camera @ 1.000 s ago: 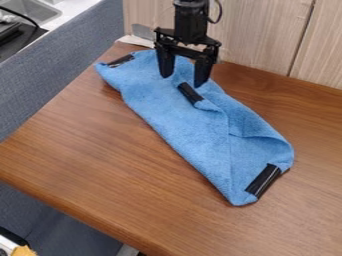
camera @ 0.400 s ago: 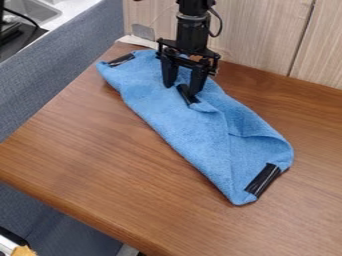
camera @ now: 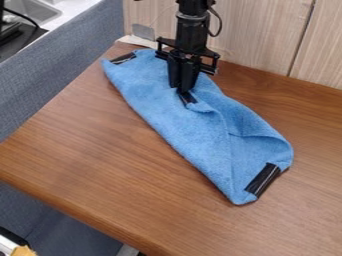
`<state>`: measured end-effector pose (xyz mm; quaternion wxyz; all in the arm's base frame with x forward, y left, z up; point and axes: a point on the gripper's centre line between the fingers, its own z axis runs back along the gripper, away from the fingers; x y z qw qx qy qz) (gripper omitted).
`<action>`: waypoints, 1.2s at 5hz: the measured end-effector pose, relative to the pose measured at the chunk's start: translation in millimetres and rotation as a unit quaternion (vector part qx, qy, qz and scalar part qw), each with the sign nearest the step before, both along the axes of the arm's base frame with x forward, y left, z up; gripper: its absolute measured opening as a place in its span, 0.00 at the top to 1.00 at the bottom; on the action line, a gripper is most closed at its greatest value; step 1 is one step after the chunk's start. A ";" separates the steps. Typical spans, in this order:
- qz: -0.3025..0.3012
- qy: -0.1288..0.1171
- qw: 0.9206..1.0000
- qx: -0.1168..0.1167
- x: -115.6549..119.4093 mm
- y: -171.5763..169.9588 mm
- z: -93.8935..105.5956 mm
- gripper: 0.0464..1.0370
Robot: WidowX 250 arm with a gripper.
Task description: Unfold the cloth from top right to bottom left
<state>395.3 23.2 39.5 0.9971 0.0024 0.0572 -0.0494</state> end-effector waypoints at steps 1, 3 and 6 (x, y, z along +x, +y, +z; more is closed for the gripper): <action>0.002 -0.001 1.000 0.003 -0.2 0.1 -0.1 0.95; 0.005 -0.011 1.000 0.006 -3.4 1.4 8.5 0.99; 0.039 -0.068 0.997 -0.003 -44.0 36.2 64.4 0.99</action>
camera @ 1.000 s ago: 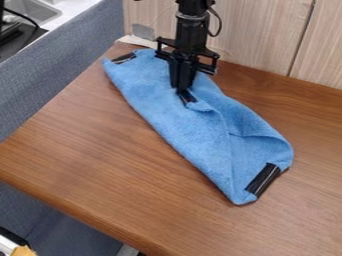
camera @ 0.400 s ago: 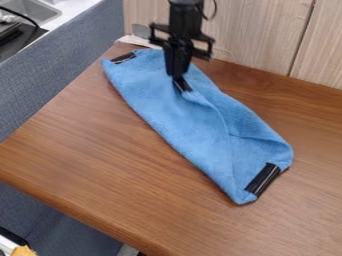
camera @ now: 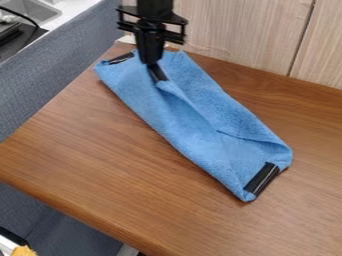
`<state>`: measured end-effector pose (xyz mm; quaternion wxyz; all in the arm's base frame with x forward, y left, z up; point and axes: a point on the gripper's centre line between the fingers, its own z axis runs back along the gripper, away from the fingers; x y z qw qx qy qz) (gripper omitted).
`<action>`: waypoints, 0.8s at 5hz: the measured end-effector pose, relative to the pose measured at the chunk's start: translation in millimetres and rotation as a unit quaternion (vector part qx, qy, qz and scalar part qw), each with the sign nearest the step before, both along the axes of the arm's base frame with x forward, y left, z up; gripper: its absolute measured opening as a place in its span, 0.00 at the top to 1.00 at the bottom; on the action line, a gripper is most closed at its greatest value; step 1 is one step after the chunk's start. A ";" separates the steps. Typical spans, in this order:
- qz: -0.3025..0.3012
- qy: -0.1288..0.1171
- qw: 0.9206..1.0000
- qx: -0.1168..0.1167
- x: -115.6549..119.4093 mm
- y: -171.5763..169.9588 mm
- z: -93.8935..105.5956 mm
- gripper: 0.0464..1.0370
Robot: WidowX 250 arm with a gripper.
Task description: Unfold the cloth from top right to bottom left
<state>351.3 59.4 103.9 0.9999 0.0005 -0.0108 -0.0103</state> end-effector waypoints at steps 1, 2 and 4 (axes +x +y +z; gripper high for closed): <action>0.022 0.009 1.000 -0.003 -31.7 23.9 -5.2 0.99; 0.026 0.028 0.999 -0.007 -59.3 40.1 -25.2 0.99; 0.055 0.071 0.995 0.048 -93.4 61.8 -54.6 0.97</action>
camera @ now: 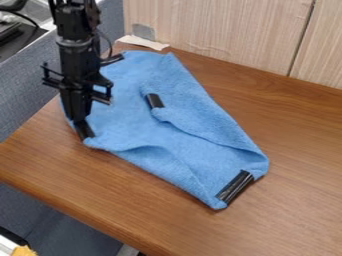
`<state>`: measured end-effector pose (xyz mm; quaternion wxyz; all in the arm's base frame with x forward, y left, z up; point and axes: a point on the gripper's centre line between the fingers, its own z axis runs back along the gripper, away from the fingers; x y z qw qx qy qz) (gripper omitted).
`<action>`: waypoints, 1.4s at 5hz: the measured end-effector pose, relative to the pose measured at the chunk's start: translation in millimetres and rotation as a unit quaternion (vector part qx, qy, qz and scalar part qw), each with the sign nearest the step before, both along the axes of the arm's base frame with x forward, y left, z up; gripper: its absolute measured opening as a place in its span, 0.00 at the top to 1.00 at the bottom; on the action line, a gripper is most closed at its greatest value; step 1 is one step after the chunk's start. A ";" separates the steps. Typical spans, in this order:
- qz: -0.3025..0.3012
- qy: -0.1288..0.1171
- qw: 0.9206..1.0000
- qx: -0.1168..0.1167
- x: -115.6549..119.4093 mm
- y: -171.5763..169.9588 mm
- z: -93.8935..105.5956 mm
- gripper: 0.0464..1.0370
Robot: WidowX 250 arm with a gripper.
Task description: Unfold the cloth from top right to bottom left
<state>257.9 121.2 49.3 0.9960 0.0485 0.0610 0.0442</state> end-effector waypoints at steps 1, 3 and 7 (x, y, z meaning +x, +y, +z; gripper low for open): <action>0.005 0.017 1.000 0.015 -3.7 4.0 -8.2 0.84; 0.001 0.026 0.999 0.020 -5.3 3.4 -7.1 0.30; -0.019 -0.041 0.999 0.019 1.3 -5.2 57.2 0.04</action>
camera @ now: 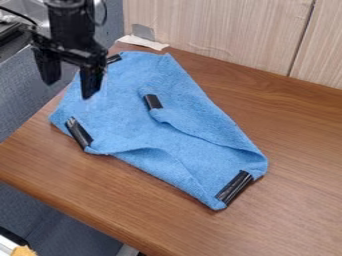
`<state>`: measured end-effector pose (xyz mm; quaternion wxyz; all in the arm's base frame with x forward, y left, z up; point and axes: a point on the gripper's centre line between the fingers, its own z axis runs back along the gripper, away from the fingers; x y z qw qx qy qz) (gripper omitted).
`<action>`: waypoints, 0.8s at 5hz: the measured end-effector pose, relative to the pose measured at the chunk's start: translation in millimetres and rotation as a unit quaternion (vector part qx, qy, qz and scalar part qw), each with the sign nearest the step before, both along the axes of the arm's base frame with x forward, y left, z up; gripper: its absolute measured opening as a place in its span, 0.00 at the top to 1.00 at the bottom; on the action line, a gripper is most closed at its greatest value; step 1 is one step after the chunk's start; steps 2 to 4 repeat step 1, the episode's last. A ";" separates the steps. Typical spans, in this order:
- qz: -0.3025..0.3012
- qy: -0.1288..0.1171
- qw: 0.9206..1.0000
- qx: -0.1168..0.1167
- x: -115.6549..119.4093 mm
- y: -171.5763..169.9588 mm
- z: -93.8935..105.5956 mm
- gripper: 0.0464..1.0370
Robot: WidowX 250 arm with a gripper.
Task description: Unfold the cloth from top right to bottom left
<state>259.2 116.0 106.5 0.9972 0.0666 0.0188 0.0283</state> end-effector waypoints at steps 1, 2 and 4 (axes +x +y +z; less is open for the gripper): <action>0.000 -0.002 1.000 0.001 0.4 0.1 1.2 0.04; 0.000 -0.002 1.000 0.001 0.4 0.1 1.2 0.04; 0.000 -0.002 1.000 0.001 0.4 0.1 1.2 0.04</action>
